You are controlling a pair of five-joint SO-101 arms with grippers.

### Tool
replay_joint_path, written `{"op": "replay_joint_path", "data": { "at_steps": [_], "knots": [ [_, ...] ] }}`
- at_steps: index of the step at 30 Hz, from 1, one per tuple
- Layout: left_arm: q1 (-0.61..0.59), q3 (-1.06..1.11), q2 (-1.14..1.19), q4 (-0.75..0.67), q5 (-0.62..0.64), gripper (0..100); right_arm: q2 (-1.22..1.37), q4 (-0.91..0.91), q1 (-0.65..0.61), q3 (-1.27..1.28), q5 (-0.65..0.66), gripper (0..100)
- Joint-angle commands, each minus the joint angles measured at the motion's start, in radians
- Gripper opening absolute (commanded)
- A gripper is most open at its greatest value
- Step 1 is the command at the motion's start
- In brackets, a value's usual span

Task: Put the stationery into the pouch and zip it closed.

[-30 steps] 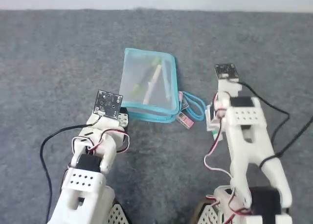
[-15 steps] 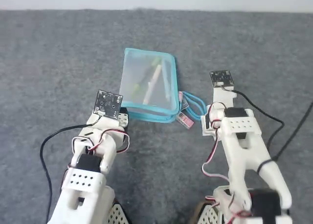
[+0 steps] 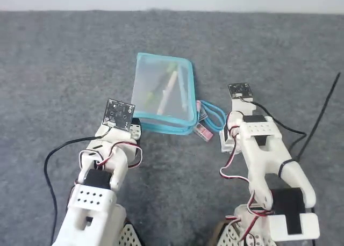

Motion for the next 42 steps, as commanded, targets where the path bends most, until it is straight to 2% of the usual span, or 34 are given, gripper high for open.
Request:
{"op": "replay_joint_path", "data": {
  "at_steps": [1,8,42],
  "knots": [
    [-0.009,-0.002,-0.009,-0.026,0.005,1,0.002,-0.025,-0.007,-0.040,0.026,1.0],
    [-0.012,-0.002,-0.009,-0.026,0.002,1,0.001,-0.051,0.038,-0.038,0.026,0.7],
    [-0.012,0.007,-0.009,-0.026,-0.002,1,0.002,-0.061,0.036,-0.035,0.026,0.7]
  ]
}}
